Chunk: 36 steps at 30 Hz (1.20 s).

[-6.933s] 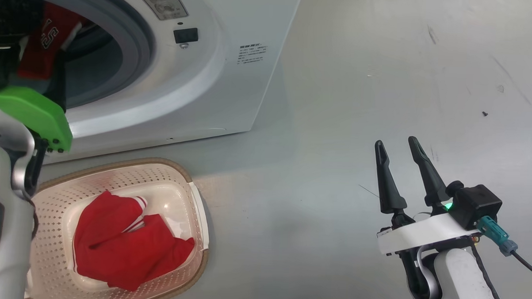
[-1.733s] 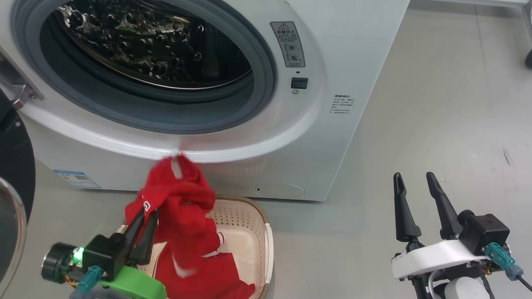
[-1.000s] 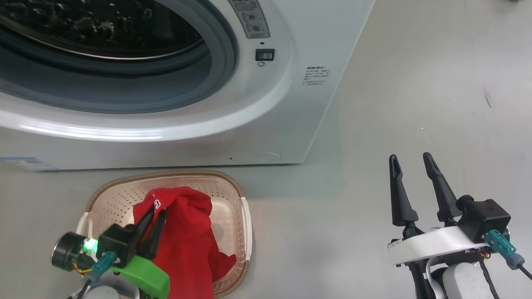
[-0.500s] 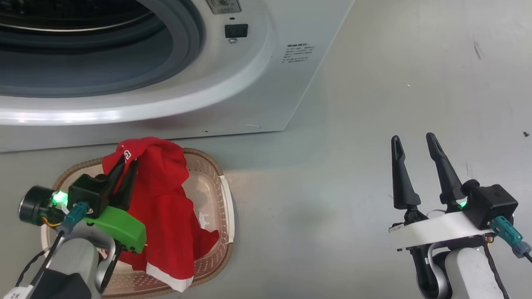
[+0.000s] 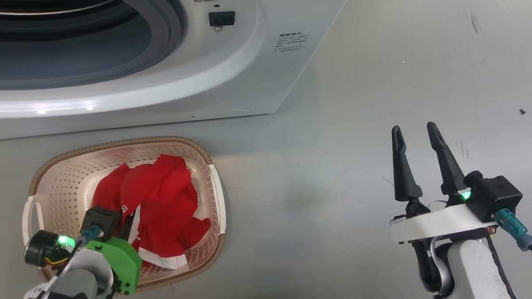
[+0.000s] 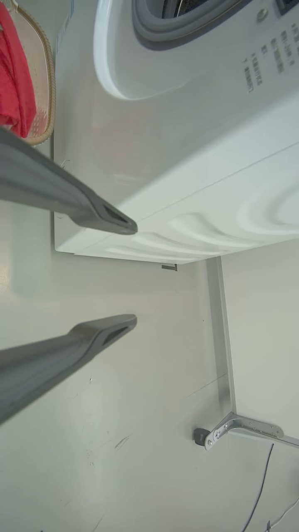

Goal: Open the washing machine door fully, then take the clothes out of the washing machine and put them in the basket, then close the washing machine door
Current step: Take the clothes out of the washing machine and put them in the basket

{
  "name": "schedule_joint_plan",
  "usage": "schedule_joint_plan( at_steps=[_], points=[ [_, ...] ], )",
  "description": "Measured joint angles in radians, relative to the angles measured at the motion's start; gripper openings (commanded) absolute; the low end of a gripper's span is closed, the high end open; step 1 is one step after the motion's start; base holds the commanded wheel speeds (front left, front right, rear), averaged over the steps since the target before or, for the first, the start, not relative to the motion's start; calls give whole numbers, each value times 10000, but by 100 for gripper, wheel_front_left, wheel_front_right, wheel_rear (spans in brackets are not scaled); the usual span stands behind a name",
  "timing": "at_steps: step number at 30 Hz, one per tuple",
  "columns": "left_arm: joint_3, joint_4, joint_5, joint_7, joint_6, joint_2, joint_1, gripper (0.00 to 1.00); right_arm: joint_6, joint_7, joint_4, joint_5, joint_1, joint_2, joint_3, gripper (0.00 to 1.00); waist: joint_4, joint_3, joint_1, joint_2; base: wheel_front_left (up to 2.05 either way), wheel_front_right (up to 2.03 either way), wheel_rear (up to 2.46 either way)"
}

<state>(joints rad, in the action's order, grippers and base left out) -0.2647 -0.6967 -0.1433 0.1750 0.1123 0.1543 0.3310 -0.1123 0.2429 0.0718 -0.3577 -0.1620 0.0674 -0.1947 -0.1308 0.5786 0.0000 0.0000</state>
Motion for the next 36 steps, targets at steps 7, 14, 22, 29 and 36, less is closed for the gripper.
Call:
schedule_joint_plan(
  at_steps=[7, 14, 22, 29, 36],
  points=[
    [159, -1120, -151, -314, -2, -61, 190, 0, 0, 2, 21, 75, -174, 2, -75, 100, -24, 166, 0, 0, 0, 0, 0],
    [230, -1569, -355, -142, -2, -341, 571, 0, 0, 4, 96, 100, -188, 48, -29, 100, -55, 144, 0, 0, 0, 0, 0],
    [424, -2155, -675, 117, 0, -489, 818, 100, 0, 6, 324, 100, -190, 75, 19, 100, 63, -148, 0, 0, 0, 0, 0],
    [706, -2326, -869, 500, -6, -694, 959, 100, -2, 17, 539, 98, -192, 77, 127, 100, 270, -607, 0, 0, 0, 0, 0],
    [665, -1941, -874, 740, 0, -836, 1288, 100, -6, 19, 779, 73, -210, 75, 238, 100, 588, -1211, 0, 0, 0, 0, 0]
  ],
)
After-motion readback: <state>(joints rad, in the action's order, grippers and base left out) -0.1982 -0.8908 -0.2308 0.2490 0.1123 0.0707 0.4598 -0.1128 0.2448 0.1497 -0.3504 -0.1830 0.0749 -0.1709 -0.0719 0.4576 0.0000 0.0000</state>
